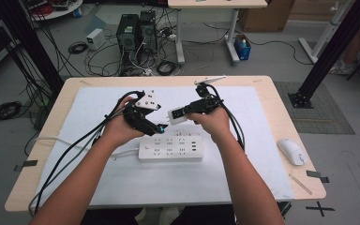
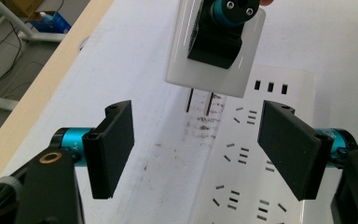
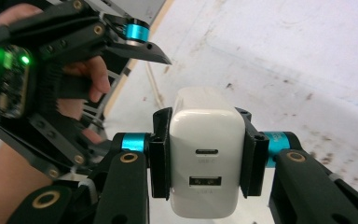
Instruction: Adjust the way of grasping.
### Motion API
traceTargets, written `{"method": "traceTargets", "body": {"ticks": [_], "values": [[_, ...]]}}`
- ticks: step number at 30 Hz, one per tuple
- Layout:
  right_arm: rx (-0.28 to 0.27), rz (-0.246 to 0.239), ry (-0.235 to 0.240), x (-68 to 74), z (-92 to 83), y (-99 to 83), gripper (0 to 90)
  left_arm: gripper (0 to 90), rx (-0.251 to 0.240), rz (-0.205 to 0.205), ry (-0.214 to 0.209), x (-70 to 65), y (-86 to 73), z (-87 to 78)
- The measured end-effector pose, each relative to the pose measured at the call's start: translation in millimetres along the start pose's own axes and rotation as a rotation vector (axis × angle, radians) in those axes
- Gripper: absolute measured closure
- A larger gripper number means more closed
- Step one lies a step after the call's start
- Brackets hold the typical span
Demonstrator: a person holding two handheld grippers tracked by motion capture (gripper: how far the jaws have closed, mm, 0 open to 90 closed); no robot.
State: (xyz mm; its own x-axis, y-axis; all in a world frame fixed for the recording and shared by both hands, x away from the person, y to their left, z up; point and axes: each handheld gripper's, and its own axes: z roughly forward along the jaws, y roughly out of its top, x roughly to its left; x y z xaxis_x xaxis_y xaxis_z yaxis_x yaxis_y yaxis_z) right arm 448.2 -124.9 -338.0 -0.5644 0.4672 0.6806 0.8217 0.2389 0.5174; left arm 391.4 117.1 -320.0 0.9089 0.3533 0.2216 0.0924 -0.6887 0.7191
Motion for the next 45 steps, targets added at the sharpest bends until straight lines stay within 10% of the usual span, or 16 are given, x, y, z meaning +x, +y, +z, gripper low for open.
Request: {"method": "traceTargets", "body": {"ticks": [21,32,45], "values": [[0.015,-0.185,-0.229,13.3,-23.5,1.7,62.4,16.8,0.109,-0.081,0.03,16.6,-8.2,-16.1],[0.084,-0.269,-0.346,27.1,-51.7,5.9,62.4,9.7,0.298,-0.156,0.0,38.2,-22.9,-31.7],[0.12,-0.301,-0.407,36.1,-76.5,2.4,62.3,1.7,0.389,-0.207,0.048,65.4,-39.4,-56.3]]}}
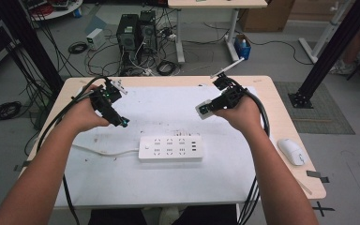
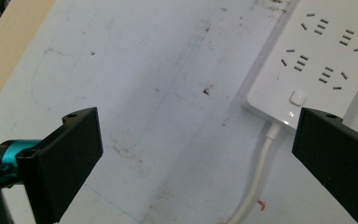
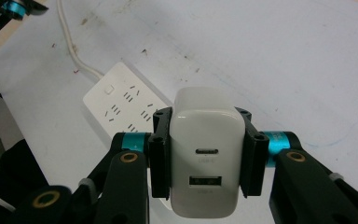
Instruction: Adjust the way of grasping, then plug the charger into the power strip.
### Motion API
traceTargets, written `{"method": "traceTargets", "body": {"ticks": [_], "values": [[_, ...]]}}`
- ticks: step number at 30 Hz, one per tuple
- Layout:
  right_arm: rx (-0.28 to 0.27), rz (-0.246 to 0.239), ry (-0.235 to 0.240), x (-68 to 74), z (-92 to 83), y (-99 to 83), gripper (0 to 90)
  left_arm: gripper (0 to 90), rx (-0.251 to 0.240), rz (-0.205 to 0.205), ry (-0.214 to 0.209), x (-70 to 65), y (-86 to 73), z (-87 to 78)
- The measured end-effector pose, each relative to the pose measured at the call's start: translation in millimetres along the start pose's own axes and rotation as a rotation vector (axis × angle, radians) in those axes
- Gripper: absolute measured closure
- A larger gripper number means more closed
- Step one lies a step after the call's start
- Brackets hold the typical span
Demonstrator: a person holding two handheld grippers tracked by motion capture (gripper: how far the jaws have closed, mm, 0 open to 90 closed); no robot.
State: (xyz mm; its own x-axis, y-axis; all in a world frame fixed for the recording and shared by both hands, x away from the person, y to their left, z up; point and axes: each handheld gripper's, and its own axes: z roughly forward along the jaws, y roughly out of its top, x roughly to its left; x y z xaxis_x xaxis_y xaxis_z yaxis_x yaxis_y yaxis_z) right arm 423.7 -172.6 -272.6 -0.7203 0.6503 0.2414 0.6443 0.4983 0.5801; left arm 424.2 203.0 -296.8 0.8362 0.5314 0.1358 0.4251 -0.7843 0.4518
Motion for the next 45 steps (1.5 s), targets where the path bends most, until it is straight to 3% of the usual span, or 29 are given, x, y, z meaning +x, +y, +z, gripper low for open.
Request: {"method": "traceTargets", "body": {"ticks": [2,6,9,17,21,24,25,32,37,41,45], "values": [[0.004,0.001,-0.006,0.1,-1.7,-2.4,62.3,1.7,0.0,-0.012,0.009,6.0,-2.5,-2.8],[0.015,0.0,-0.012,-0.5,-3.6,-4.1,62.3,1.7,0.012,-0.026,-0.014,9.8,-2.5,-4.4],[0.021,0.005,-0.015,-2.2,-5.5,-5.1,62.3,1.8,0.07,0.0,0.002,12.0,-1.4,-4.5],[0.029,0.007,-0.015,-3.0,-3.8,-4.0,62.3,1.8,0.077,-0.042,-0.021,20.7,-4.7,-10.2],[0.027,0.0,-0.011,-2.0,-3.7,-3.0,62.3,1.8,0.041,-0.062,-0.016,20.6,-4.1,-14.6],[0.029,0.001,-0.014,-1.4,-3.9,-2.4,62.3,1.8,0.043,-0.063,-0.018,19.4,-3.9,-15.9],[0.027,-0.001,-0.009,-1.1,-3.9,-2.1,62.3,1.8,0.056,-0.031,-0.01,17.9,-3.7,-15.9],[0.036,-0.018,-0.012,3.1,-5.3,1.7,62.3,1.8,0.087,0.012,-0.042,15.2,-4.4,-12.0],[0.083,-0.061,-0.008,4.9,-0.9,8.0,62.4,1.8,0.093,0.013,-0.05,12.7,-7.3,-10.5],[0.124,-0.143,0.01,11.2,9.4,15.4,62.4,1.8,0.099,0.003,-0.058,12.3,-13.3,-8.3],[0.197,-0.211,0.016,17.7,27.4,21.8,62.5,1.8,0.087,-0.01,-0.061,11.5,-20.0,-5.1]]}}
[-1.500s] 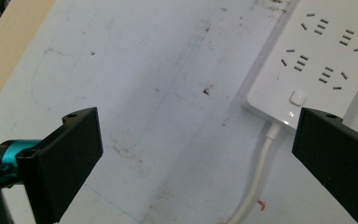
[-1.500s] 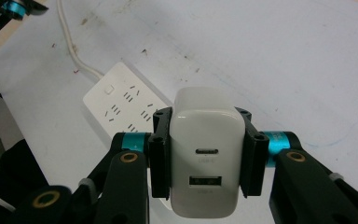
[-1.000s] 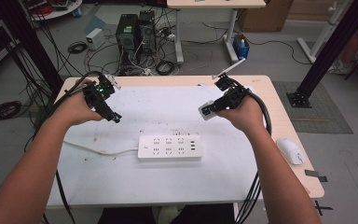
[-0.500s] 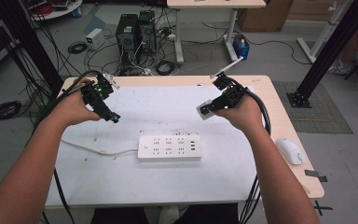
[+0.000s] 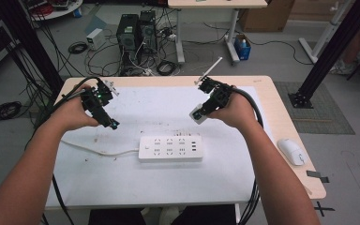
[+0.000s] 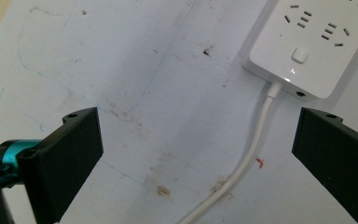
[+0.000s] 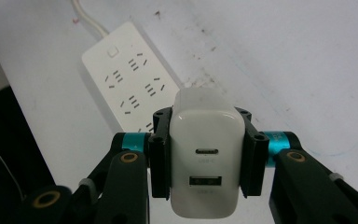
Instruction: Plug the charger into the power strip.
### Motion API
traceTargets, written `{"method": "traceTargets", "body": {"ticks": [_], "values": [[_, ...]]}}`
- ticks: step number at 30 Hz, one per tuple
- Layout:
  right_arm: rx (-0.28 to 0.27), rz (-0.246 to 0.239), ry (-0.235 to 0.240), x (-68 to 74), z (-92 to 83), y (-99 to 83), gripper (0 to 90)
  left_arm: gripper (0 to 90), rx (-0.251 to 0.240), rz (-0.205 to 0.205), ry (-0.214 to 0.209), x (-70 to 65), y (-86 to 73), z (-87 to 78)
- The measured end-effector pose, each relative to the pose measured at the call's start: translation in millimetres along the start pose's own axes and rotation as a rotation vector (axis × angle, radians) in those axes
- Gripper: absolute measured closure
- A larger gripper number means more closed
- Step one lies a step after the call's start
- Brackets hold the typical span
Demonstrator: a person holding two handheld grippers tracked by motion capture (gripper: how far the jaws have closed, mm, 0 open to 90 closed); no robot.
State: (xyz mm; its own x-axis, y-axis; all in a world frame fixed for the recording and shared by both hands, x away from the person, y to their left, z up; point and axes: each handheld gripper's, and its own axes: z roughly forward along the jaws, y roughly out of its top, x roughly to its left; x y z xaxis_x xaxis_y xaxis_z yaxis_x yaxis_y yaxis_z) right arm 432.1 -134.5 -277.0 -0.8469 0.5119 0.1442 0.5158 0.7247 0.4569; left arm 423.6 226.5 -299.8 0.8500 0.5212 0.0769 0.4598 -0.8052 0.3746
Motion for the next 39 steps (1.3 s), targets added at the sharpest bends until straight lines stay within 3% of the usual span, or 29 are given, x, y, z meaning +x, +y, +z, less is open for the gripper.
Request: {"method": "traceTargets", "body": {"ticks": [2,5,12,17,19,28,39], "values": [[0.018,-0.014,0.005,0.3,4.1,2.3,62.5,1.8,0.008,-0.001,-0.003,-0.3,-2.3,1.7],[0.09,-0.088,0.022,4.2,20.6,12.3,62.5,1.8,0.019,0.001,-0.007,-0.7,-6.9,5.2],[0.179,-0.201,0.04,12.2,44.1,27.8,62.5,1.8,0.034,-0.013,-0.019,-1.1,-11.6,11.1],[0.23,-0.243,0.047,14.0,56.6,32.8,62.5,1.8,0.054,-0.004,-0.027,0.2,-14.0,14.4],[0.285,-0.272,0.052,16.4,66.3,34.2,62.5,1.8,0.066,0.0,-0.029,0.5,-15.0,16.4],[0.359,-0.357,0.07,23.2,89.0,37.0,62.5,1.8,0.063,0.0,-0.026,2.2,-17.5,17.5],[0.389,-0.394,0.062,29.2,101.2,37.2,62.5,1.8,0.07,-0.012,-0.018,3.5,-21.7,18.1]]}}
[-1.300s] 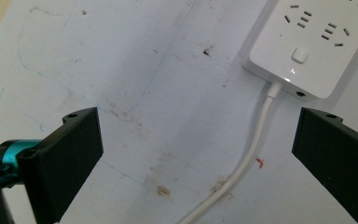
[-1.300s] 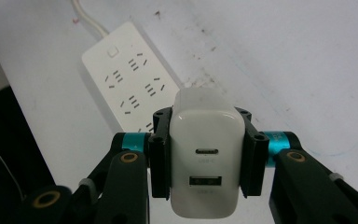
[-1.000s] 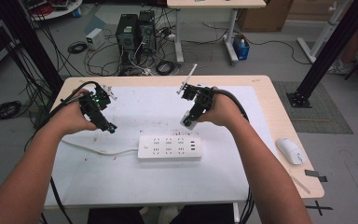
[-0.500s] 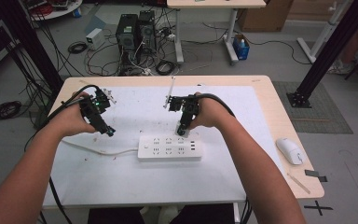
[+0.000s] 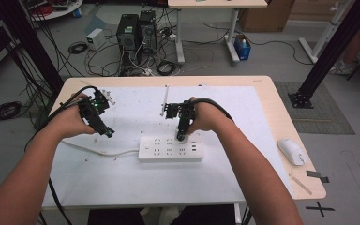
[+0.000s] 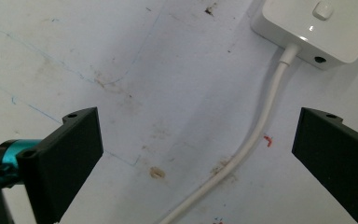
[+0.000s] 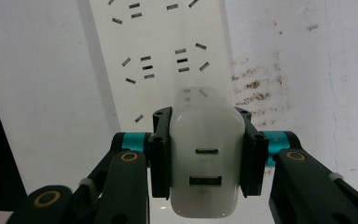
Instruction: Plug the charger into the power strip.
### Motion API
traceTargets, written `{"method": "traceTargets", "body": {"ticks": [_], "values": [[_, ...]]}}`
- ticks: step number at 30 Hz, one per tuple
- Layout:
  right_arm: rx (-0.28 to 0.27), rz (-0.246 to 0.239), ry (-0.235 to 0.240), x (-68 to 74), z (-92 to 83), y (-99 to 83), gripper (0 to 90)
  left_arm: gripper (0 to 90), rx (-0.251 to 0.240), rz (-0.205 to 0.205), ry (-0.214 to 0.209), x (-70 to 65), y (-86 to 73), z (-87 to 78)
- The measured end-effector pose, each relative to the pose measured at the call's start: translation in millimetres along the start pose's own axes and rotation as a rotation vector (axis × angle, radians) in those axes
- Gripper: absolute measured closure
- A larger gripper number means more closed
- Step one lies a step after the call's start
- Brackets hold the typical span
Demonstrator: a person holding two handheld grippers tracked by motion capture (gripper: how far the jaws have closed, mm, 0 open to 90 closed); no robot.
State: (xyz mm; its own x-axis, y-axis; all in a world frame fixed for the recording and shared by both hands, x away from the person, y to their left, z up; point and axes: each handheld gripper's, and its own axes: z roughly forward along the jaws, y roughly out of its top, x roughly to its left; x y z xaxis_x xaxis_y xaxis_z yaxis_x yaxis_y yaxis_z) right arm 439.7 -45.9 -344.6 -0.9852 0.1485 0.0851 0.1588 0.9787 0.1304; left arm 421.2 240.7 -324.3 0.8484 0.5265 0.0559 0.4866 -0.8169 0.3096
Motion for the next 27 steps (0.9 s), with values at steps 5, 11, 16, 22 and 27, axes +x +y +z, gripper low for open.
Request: {"method": "traceTargets", "body": {"ticks": [5,11,16,22,27], "values": [[0.021,-0.022,-0.002,1.7,4.1,2.2,62.5,1.8,-0.008,0.0,0.004,0.6,-1.2,-2.4],[0.044,-0.049,-0.005,3.2,8.5,3.0,62.5,1.8,-0.003,-0.002,0.004,2.4,-3.8,-1.6],[0.047,-0.086,-0.019,5.4,8.9,3.5,62.6,1.8,0.0,-0.005,0.005,2.7,-4.0,-0.7],[0.067,-0.098,-0.039,10.6,12.1,5.1,62.7,1.8,0.0,-0.004,0.005,1.9,-1.6,1.0],[0.084,-0.118,-0.049,11.4,20.2,7.4,63.0,1.8,0.001,-0.004,0.004,1.4,0.1,3.1]]}}
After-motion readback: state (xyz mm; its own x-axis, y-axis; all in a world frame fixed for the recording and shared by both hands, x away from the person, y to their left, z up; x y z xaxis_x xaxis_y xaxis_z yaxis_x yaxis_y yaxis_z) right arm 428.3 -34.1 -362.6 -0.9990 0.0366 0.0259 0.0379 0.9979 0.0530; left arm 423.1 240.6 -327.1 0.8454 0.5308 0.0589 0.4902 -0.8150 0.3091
